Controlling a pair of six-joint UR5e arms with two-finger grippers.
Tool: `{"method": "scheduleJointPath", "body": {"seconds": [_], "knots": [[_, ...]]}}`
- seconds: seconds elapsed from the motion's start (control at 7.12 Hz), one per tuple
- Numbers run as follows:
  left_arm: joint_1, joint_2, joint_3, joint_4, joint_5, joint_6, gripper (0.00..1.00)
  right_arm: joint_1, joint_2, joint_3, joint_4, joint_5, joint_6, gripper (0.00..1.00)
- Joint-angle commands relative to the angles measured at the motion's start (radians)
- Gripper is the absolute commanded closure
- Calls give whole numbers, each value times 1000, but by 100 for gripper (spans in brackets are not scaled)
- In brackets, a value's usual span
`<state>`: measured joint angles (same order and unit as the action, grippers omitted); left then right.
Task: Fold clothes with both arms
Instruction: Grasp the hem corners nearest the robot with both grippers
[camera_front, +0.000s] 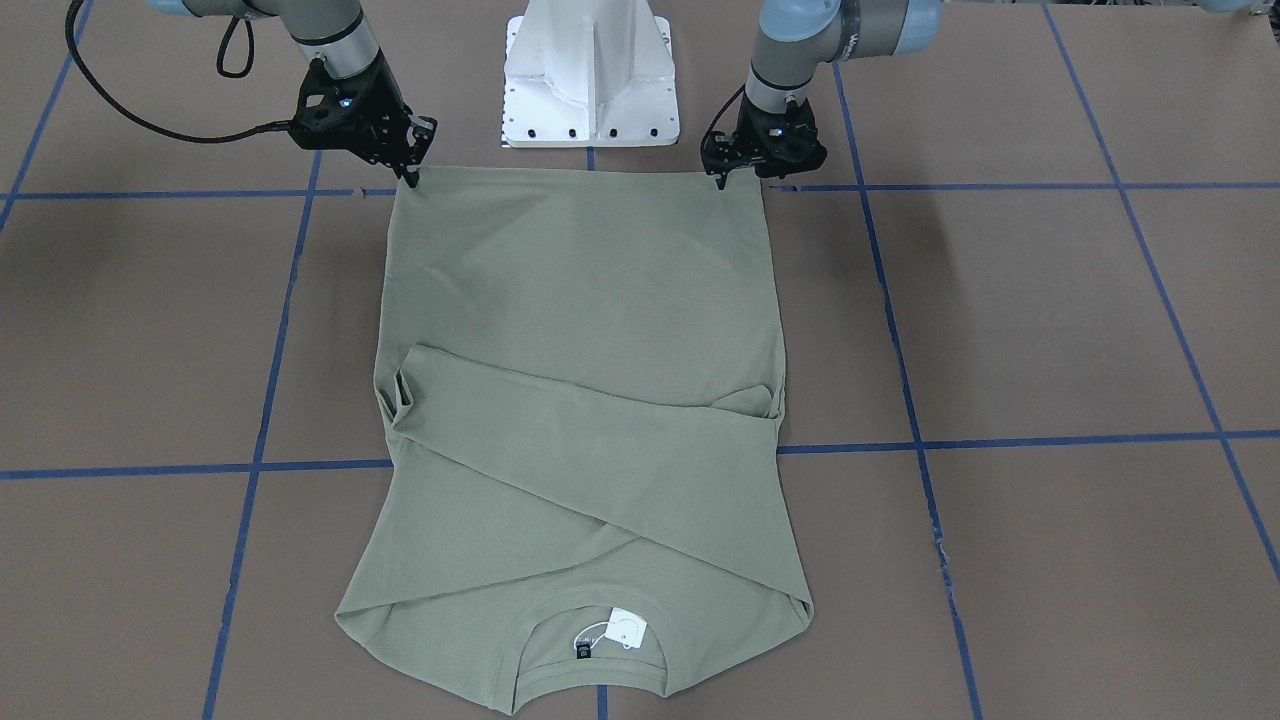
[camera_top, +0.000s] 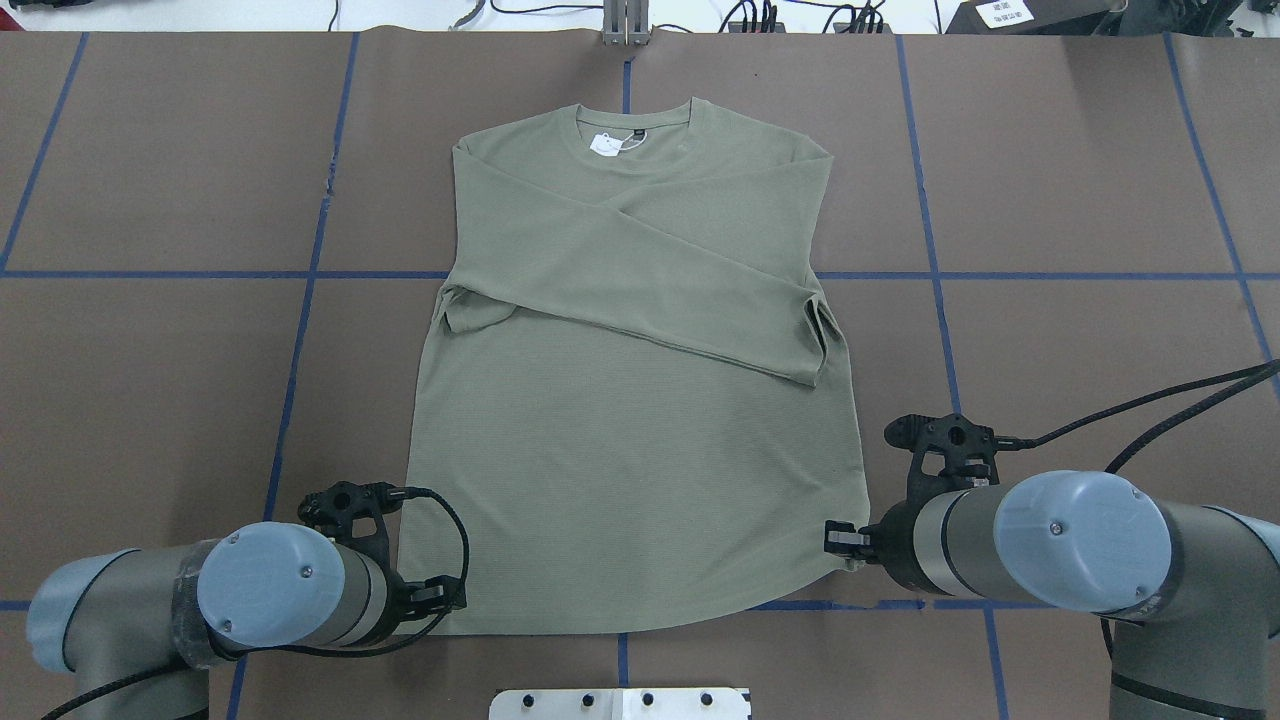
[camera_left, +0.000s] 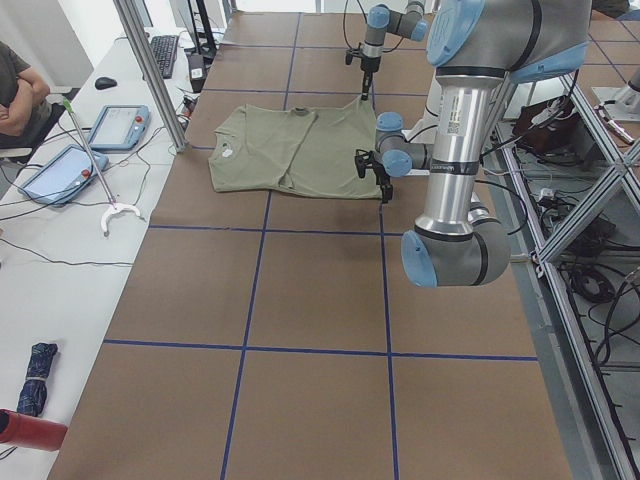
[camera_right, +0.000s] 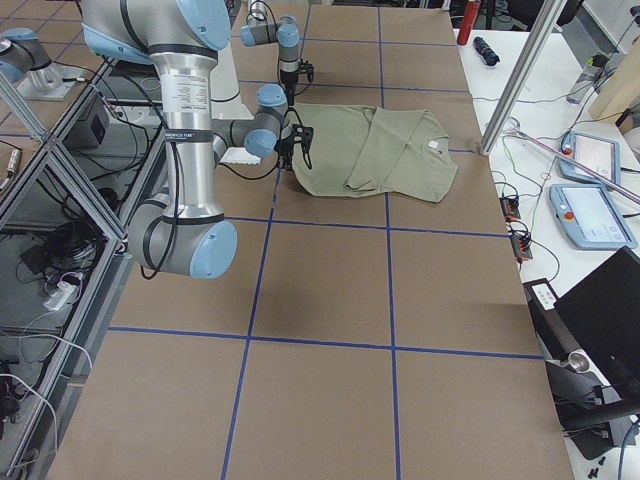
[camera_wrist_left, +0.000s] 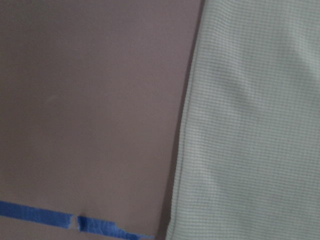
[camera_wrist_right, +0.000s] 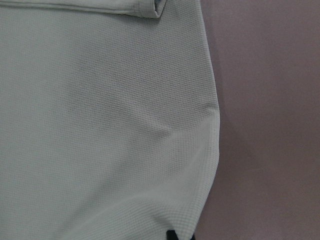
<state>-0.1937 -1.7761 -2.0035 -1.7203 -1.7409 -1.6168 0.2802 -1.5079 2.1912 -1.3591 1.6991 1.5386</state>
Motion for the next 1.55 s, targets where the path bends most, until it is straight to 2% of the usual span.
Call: {"method": "scheduleJointPath", "body": {"seconds": [0.0,0.42,0.7,0.84,1.12,1.41], "knots": [[2,-3,2,-1,0,-5,24,8,0,5,0,2,0,100],[2,-3,0,-1,0,-5,71,17,0,7,0,4,-2,100],[0,-5,-12,-1,-2,-3,81,42,-3,7,0,39,-2,100],[0,-5,-32,1,-3,-3,99,45,-3,5,0,40,-2,100],[-13,10,-137,8,-9,-5,100,66,-8,5,-2,72,-3,100],[-16,12,-185,25,-9,-5,100,102,-21,36,-9,154,-9,100]]}}
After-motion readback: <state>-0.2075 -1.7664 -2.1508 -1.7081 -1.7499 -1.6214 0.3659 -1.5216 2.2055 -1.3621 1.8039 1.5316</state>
